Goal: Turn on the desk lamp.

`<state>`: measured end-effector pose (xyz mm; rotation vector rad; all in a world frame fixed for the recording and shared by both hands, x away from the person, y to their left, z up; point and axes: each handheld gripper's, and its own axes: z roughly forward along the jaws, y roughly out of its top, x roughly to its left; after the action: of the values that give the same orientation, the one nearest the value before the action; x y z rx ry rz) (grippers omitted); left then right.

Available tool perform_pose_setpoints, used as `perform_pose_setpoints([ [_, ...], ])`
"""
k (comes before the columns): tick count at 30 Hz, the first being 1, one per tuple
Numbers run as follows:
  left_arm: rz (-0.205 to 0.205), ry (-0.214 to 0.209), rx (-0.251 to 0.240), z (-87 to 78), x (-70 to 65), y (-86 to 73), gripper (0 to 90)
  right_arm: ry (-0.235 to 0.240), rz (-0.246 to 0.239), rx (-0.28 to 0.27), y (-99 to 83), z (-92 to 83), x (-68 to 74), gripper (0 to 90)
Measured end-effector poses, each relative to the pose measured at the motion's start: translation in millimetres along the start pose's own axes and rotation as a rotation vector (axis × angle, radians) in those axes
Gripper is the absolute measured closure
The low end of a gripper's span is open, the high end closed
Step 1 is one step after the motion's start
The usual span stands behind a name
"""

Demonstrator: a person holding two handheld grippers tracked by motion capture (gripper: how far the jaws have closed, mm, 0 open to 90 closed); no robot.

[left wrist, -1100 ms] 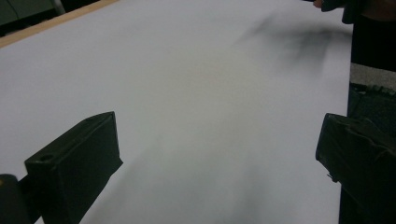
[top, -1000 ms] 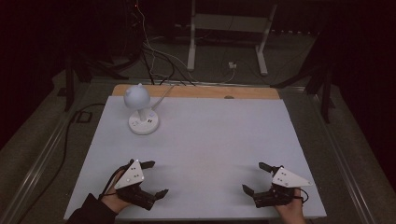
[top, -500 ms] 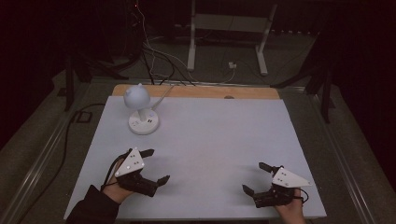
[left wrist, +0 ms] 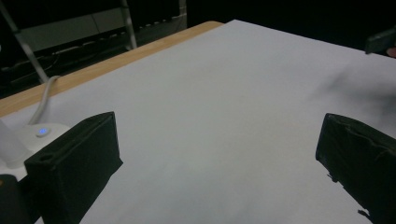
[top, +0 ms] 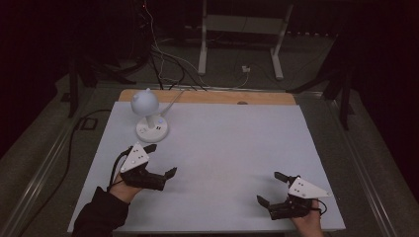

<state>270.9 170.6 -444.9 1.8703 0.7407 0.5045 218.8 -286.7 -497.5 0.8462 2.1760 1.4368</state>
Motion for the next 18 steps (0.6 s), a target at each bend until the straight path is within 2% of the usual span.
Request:
perform_pose_setpoints([
  [4, -0.023, 0.051, -0.008, 4.2, 5.9, 2.4, 0.4, 0.001, 0.002, -0.001, -0.1, -0.2, 0.2, 0.0],
  [7, -0.028, 0.066, -0.006, 6.2, 8.5, 3.6, 0.4, 0.001, -0.003, 0.0, 0.2, 0.1, 0.3, 0.0],
  [11, -0.057, 0.103, -0.009, 10.3, 14.7, 5.5, 0.4, -0.002, -0.001, -0.001, 0.0, -0.3, 0.1, 0.0],
  [12, -0.06, 0.131, -0.004, 12.3, 16.4, 5.9, 0.4, -0.002, -0.003, -0.001, 0.2, -0.4, 0.1, 0.0],
  [13, -0.06, 0.131, -0.004, 12.3, 16.4, 5.9, 0.4, -0.003, -0.004, -0.002, 0.3, -0.5, 0.3, 0.0],
  [14, -0.054, 0.172, 0.007, 14.7, 17.8, 6.2, 0.4, -0.005, -0.004, -0.002, 0.4, -0.6, 0.5, 0.0],
  [18, -0.062, 0.206, 0.017, 19.2, 20.2, 6.5, 0.4, -0.004, -0.011, 0.0, 0.6, -0.3, 1.6, 0.0],
])
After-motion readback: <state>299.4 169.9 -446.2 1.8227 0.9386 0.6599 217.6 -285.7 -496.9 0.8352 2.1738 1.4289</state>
